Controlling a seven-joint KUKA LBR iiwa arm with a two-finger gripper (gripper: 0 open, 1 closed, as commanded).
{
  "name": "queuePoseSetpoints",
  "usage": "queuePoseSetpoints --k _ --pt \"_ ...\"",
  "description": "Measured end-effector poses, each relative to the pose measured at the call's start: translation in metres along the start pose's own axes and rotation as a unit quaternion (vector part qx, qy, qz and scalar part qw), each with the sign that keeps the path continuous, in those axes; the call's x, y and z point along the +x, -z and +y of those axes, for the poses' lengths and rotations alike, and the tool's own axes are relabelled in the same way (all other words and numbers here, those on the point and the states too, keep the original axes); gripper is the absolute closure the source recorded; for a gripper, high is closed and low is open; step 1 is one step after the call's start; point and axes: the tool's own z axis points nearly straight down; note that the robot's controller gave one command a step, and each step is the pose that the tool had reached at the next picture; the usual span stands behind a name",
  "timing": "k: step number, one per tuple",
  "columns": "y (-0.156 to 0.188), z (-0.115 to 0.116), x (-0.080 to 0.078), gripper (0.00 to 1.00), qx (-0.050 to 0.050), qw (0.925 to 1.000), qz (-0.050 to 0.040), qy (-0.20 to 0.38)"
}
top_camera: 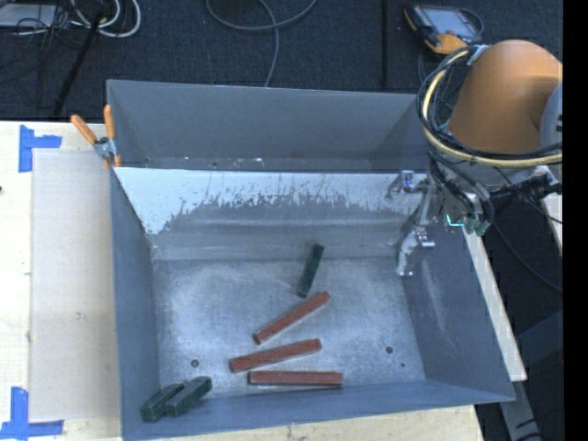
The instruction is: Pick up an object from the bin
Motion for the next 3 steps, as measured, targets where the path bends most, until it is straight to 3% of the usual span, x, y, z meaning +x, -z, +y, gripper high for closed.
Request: queuePoseSetpoints --k 1,2,3 --pt "0.005 0.0 -0.001 0.0 0.001 1.0 -0.0042 0.001" --pt "-0.042 0.01 0.003 0.0 0.001 0.9998 -0.0073 0.019" --pt "-0.083 0.043 0.0 0.0 0.0 0.9994 -0.0027 -0.033"
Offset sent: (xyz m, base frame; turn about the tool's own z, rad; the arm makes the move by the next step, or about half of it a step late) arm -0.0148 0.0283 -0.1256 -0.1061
